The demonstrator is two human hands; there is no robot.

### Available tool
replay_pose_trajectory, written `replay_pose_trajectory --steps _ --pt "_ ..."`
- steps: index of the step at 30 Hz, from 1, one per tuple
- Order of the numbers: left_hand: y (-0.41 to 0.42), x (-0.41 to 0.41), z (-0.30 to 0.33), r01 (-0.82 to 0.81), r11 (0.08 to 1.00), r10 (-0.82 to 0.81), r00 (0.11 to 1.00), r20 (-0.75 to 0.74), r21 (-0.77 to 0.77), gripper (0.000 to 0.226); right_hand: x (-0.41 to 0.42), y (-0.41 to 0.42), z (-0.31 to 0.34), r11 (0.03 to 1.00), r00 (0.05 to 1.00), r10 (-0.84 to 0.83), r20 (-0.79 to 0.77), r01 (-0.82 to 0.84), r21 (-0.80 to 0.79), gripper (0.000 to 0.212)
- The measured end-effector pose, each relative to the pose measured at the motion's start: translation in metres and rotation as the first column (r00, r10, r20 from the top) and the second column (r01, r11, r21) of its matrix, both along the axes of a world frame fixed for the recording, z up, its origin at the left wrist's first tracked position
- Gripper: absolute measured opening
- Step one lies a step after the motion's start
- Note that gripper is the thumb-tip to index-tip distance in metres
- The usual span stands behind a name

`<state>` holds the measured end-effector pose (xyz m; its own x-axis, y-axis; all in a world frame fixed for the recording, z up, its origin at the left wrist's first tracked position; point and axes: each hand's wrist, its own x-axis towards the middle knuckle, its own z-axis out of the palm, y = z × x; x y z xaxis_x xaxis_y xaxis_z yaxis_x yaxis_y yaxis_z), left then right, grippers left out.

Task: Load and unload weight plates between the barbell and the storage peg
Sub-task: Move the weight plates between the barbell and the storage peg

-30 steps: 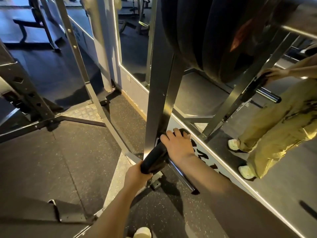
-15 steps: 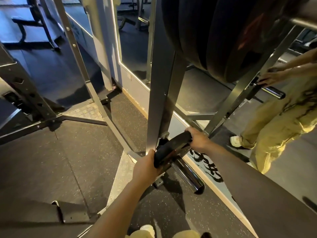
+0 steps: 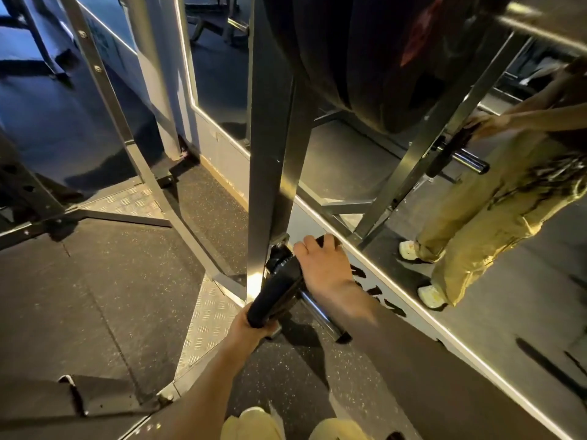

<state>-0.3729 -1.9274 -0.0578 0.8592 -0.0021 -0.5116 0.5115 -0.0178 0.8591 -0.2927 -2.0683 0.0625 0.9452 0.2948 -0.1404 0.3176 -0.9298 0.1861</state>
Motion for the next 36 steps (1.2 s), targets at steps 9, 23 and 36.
replay_pose_trajectory --steps 9,23,36 --pt "-0.013 0.013 0.046 0.158 0.911 -0.222 0.966 0.129 0.381 0.040 0.038 -0.064 0.001 0.803 0.900 -0.135 -0.414 0.344 0.487 0.035" --pt "-0.026 -0.007 0.039 0.003 0.883 -0.130 0.962 0.239 0.468 0.027 0.016 -0.073 -0.001 0.848 0.948 -0.161 -0.274 0.275 0.453 0.044" --pt "-0.035 -0.034 0.005 0.010 0.972 -0.031 0.996 0.086 0.237 0.038 -0.039 -0.040 0.005 0.991 0.994 -0.108 0.006 0.107 0.085 0.057"
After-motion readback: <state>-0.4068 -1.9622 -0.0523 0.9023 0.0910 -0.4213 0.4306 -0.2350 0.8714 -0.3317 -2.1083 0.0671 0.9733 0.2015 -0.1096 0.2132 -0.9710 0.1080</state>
